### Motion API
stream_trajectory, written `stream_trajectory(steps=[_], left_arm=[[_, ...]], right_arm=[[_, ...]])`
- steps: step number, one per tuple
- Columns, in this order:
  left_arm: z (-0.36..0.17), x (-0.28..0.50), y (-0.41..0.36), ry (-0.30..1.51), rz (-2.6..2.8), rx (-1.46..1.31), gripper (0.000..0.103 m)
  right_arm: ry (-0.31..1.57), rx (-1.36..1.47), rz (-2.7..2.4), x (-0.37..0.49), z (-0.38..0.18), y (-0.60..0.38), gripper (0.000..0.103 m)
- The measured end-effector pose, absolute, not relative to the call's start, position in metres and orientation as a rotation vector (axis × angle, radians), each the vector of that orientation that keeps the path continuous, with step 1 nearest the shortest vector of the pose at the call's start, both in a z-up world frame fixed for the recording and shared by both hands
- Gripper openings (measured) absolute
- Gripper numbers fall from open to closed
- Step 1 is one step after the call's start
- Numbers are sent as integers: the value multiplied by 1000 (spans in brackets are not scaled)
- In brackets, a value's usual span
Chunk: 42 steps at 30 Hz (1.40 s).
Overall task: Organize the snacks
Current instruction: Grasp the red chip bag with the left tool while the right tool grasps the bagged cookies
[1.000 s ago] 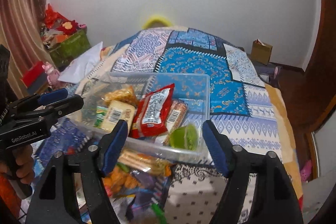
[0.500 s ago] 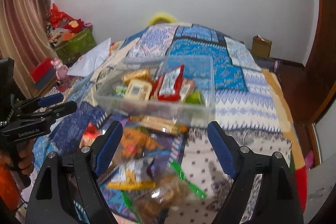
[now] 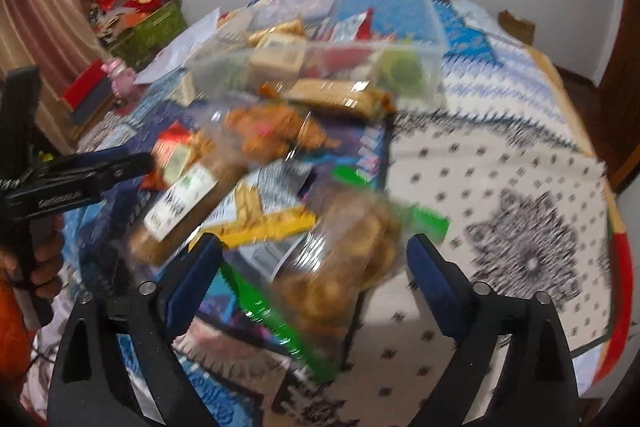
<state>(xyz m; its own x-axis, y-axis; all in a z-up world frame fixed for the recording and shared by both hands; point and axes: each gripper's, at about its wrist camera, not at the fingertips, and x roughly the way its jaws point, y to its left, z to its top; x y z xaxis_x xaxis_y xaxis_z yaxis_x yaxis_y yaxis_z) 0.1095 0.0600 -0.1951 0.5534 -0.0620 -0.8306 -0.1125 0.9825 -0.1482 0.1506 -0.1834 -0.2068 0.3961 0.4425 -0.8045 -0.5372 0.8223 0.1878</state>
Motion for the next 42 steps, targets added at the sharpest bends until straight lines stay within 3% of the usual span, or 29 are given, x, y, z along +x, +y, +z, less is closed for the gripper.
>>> stream_trajectory(steps=[23,35,36,38,42], left_arm=[[-216,152,42,982,18,-185,75],[-213,147,41,944,21,-158,60],[-212,146,40,941,23,-154,59],[-210,144,41,934,27,-150,58],[-204,138,46,919,31,-161,57]], right_arm=[[1031,-35,595,172,-218,-181,98],[1033,67,569,192,-214,-189,97],[1030,59,555,194,-214,-189,95],[1041,51,547,198,-217,-189,79],[1031,26,543,196,-216,-192,58]])
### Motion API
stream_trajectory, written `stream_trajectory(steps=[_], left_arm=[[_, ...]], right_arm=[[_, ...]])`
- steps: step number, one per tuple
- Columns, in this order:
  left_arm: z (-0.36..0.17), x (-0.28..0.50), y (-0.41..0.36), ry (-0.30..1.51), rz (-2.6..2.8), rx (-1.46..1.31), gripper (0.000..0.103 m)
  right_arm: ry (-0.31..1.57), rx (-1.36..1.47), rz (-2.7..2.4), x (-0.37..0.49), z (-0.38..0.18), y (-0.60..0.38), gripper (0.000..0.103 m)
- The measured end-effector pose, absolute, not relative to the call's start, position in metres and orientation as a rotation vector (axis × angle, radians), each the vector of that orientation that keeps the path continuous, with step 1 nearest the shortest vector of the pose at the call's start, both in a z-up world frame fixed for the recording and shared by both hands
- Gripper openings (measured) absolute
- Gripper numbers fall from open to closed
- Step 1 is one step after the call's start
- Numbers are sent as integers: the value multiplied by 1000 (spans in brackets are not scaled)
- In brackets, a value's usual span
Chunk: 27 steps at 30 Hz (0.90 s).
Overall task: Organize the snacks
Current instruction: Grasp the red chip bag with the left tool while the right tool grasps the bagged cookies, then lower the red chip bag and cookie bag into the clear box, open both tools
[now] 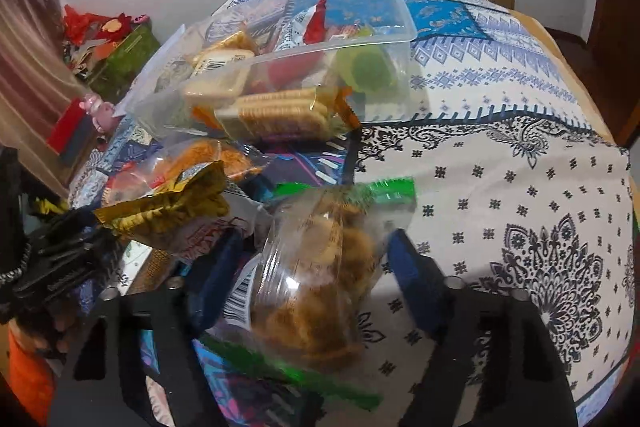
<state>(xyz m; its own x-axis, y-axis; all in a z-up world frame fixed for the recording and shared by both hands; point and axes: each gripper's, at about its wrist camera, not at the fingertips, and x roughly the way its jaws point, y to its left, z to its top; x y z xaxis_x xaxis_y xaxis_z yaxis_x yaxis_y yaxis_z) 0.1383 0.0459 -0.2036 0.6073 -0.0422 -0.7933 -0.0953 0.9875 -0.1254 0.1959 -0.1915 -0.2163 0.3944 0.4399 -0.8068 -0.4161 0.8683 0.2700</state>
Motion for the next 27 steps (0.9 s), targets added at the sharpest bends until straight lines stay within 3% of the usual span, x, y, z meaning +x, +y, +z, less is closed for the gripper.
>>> stream_trajectory(steps=[7,27], left_arm=[[-177,125,51,851,38,-168,57],[-104,140,53,663,34,-161,57]], right_arm=[[986,-23,510,186,-206,-199,48],[759,-10,489,204,-131,-204,47]])
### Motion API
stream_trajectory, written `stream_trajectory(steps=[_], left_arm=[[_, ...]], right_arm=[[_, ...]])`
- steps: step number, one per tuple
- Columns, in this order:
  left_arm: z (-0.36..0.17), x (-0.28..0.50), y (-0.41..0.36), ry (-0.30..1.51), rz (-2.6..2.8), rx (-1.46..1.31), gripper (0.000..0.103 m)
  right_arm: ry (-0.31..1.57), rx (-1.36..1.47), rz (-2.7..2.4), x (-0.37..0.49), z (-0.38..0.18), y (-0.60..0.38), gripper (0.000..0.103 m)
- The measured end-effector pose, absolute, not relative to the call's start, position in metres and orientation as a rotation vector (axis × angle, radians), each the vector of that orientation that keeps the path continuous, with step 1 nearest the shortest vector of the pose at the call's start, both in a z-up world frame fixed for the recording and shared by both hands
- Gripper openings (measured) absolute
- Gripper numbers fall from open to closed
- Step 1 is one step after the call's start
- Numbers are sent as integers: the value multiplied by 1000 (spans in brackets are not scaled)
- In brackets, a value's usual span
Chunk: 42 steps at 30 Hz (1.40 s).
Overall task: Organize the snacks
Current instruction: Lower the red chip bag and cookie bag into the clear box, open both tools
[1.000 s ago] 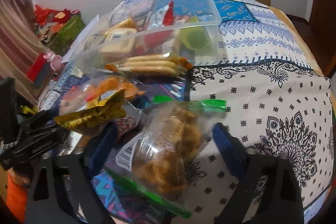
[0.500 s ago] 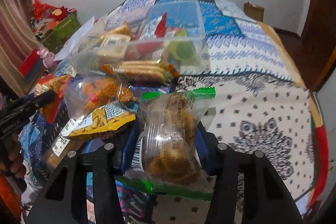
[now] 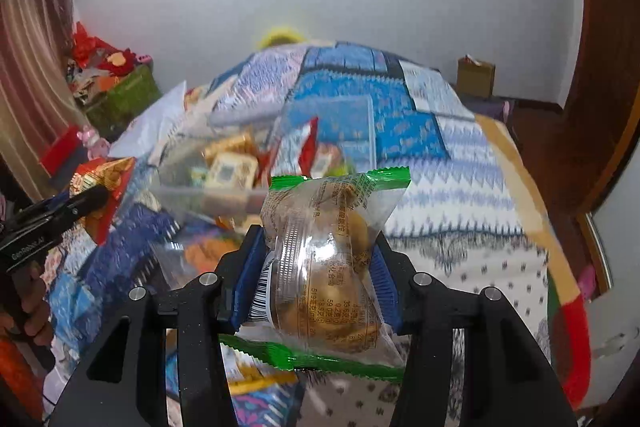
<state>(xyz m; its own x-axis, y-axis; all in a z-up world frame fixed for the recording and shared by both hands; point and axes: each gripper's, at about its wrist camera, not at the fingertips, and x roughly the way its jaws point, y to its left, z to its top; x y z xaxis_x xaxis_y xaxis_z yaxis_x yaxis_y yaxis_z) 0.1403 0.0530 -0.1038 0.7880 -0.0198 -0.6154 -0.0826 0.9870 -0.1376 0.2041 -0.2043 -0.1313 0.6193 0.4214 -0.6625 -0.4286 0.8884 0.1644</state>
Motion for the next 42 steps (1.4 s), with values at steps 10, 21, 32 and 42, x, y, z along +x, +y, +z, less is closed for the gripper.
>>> stream_trajectory(steps=[10,21,32,42], left_arm=[[-89,188,46,623,5,-181,57],[-111,257,36,679,-26,-191,57],[-143,313,20,767,-38,-139,57],[-155,327,23,789,-22,-170,58]], right_arm=[[692,18,517,241,-115,-180,47],[724,25,530,293,-127,-159,47],[780,-42,527,327,-151,-145,47],[820,-74,524,334,-166,-141,47]])
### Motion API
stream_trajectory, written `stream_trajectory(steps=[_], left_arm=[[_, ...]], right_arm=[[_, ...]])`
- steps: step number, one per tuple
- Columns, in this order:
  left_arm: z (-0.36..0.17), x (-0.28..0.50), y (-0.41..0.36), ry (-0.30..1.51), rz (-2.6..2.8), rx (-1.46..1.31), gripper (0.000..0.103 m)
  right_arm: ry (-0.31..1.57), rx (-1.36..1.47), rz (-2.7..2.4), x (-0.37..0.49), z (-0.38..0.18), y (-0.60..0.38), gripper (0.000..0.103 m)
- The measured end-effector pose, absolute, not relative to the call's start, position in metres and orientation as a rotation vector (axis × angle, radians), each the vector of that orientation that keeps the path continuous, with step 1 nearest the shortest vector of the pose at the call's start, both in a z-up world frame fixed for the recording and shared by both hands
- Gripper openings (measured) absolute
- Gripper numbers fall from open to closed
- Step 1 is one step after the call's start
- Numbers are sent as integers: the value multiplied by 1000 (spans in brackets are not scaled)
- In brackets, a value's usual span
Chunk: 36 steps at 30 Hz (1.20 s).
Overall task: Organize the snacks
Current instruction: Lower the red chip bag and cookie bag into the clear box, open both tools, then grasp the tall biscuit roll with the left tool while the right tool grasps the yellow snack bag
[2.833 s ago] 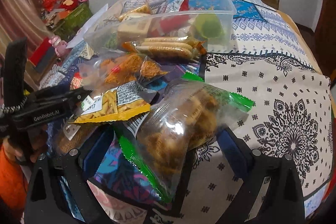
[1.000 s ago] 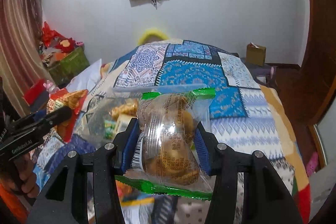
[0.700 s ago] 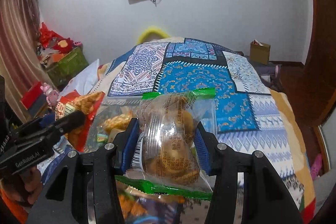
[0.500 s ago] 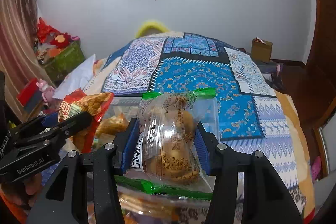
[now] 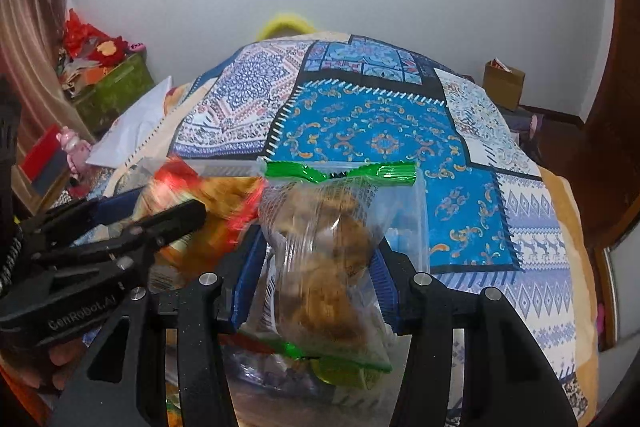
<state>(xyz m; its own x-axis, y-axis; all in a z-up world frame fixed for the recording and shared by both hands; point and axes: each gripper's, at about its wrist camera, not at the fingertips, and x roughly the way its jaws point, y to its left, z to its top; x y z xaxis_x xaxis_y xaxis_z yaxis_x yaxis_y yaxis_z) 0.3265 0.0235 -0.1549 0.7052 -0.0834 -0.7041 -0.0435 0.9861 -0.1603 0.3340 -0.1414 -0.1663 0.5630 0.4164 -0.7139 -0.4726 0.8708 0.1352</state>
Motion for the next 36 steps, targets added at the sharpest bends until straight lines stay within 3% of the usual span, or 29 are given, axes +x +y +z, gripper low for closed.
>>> stream_trajectory(steps=[4,9,24,36], left_arm=[[-149,324,27,790,-20,-187,58],[-135,311,29,769,-25,-183,58],[-73,224,21,664,-62,-112,68],[-90,157,13,725,-82,-110,72]], right_arm=[[840,-82,529,333,-166,-140,48],[809,-74,512,327,-156,-145,67],[691,-52,520,261,-102,-169,73],[737,-51,522,200,-124,-185,77]])
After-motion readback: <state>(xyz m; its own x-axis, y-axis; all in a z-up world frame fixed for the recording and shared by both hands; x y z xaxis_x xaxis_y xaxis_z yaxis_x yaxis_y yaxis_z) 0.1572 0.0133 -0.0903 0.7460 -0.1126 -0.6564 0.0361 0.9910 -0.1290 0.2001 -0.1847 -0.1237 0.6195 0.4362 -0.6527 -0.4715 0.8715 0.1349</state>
